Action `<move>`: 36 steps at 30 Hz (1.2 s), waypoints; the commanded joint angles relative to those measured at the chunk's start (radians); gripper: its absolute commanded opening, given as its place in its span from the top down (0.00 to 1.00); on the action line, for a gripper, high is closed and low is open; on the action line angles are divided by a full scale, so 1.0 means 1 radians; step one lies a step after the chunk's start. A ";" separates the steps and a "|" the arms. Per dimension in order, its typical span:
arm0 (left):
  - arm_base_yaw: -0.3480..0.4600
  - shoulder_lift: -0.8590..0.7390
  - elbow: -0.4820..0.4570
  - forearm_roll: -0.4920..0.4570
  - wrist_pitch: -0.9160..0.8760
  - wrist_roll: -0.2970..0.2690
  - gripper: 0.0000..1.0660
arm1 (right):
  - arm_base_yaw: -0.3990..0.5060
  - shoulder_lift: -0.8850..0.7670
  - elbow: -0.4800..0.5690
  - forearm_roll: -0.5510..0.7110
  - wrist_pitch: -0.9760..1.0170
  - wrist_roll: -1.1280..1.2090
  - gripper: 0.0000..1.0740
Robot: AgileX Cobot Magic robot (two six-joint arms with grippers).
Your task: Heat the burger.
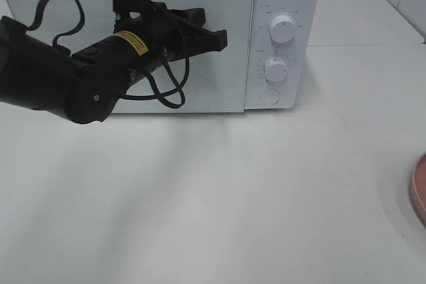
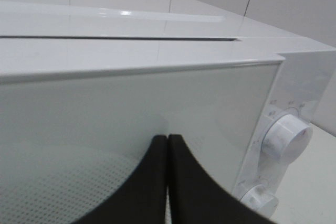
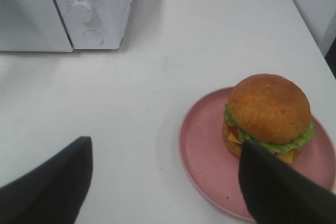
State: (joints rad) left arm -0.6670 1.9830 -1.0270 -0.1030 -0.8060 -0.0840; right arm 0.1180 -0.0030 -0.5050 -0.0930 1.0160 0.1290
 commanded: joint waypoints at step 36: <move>-0.032 -0.269 -0.033 0.022 1.083 0.033 0.05 | -0.004 -0.027 0.001 0.000 -0.010 -0.015 0.32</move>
State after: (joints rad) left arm -0.6940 1.7290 -1.0630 -0.0830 0.2240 -0.0420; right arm 0.1180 -0.0040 -0.5050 -0.0920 1.0160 0.1290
